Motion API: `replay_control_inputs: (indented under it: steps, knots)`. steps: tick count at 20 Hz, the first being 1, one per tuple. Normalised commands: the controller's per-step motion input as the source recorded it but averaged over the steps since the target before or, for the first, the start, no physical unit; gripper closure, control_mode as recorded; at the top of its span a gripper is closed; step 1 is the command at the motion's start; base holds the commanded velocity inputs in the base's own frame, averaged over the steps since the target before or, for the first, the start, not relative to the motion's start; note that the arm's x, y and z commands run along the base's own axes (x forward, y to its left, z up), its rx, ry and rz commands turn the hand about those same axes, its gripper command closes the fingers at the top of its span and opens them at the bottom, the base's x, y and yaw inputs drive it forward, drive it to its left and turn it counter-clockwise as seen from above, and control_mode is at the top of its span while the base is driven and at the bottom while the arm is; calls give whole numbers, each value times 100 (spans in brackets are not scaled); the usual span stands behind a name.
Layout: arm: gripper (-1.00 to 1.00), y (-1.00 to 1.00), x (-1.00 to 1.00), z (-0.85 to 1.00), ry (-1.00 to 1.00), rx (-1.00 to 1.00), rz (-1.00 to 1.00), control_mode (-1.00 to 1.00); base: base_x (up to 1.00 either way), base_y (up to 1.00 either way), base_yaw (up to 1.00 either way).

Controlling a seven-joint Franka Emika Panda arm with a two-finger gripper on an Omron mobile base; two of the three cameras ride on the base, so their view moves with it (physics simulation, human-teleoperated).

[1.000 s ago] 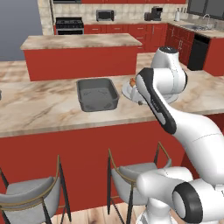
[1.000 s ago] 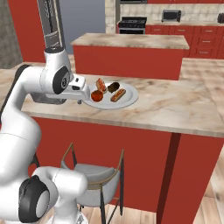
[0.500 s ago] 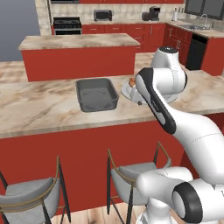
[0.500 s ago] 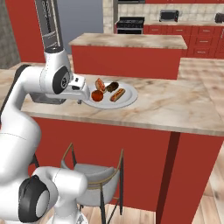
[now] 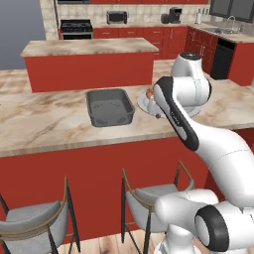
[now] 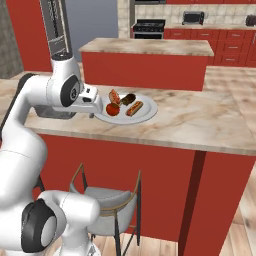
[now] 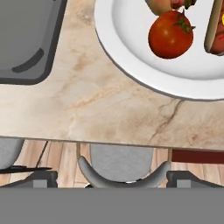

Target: Place one cooked food and one vegetable from the large plate to each tupperware container.

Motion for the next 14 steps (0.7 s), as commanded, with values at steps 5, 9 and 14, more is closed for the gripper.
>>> replay_control_inputs:
  steps: [5,9,14]
  knots:
    - [-100,-24,74,26,6,-5,-3,-100,0,0,0]
    - [-100,-33,100,-3,18,-8,-24,-100,0,0,0]
    - [-100,-73,100,-35,13,0,-20,-100,0,0,0]
